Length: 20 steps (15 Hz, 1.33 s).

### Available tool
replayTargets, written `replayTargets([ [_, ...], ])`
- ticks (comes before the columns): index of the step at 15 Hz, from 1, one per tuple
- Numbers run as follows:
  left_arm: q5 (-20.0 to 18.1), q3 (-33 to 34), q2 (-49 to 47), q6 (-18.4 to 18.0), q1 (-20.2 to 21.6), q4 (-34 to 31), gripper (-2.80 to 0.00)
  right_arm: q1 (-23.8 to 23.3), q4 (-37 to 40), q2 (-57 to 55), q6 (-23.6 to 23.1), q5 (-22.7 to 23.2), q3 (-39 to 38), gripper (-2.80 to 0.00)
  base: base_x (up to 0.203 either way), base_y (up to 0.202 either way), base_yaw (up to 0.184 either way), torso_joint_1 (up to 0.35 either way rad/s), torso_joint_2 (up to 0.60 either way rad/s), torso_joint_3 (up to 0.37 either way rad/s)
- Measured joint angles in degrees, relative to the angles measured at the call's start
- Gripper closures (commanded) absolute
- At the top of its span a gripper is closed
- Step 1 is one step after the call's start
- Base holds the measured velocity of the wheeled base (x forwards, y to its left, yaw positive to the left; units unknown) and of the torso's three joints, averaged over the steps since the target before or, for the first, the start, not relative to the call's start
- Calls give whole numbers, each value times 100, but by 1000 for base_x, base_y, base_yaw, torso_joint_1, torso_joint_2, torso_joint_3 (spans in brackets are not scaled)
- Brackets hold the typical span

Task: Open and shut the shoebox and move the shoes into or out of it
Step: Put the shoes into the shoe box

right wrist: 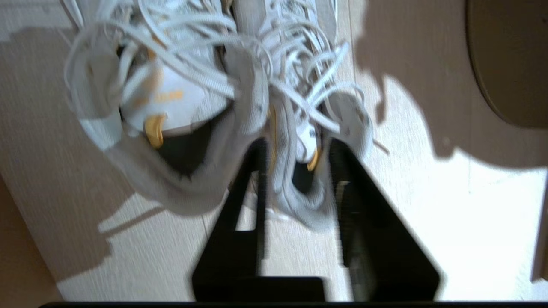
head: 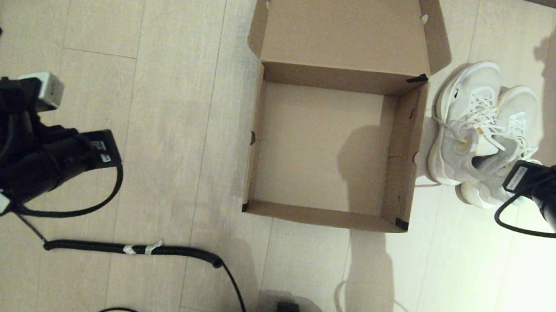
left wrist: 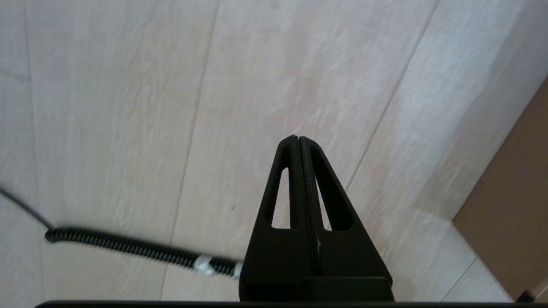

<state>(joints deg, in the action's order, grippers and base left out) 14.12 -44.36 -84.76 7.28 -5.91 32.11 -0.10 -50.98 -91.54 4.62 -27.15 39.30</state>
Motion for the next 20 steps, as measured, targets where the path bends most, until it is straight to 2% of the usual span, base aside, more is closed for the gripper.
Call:
replayTargets([
  [2, -187, 67, 96, 5, 184, 19, 0, -156, -4, -168, 11, 124, 222, -280, 0, 0, 0, 0, 0, 0],
  [5, -222, 130, 160, 11, 265, 20, 0, -372, -31, -510, 62, 513, 403, -280, 0, 0, 0, 0, 0, 0],
  [9, -227, 214, 168, 10, 276, 19, 0, -676, -50, -903, 824, 1270, 472, -280, 0, 0, 0, 0, 0, 0],
  [11, -225, 225, 157, 11, 276, 20, 0, -828, -134, -1136, 1129, 1435, 593, -280, 0, 0, 0, 0, 0, 0],
  [13, -225, 252, 146, 7, 276, 12, 0, -886, -318, -1339, 1215, 1762, 706, -280, 0, 0, 0, 0, 0, 0],
  [17, -214, 278, 141, -26, 276, 5, 0, -908, -845, -1770, 1208, 2114, 942, -280, 0, 0, 0, 0, 0, 0],
  [18, -211, 303, 141, -42, 276, 9, 0, -907, -866, -1827, 1200, 2220, 957, 0, 0, 0, 0, 0, 0, 0],
  [20, -209, 373, 137, -59, 242, 3, 0, -902, -872, -1900, 1184, 2260, 989, 0, 0, 0, 0, 0, 0, 0],
])
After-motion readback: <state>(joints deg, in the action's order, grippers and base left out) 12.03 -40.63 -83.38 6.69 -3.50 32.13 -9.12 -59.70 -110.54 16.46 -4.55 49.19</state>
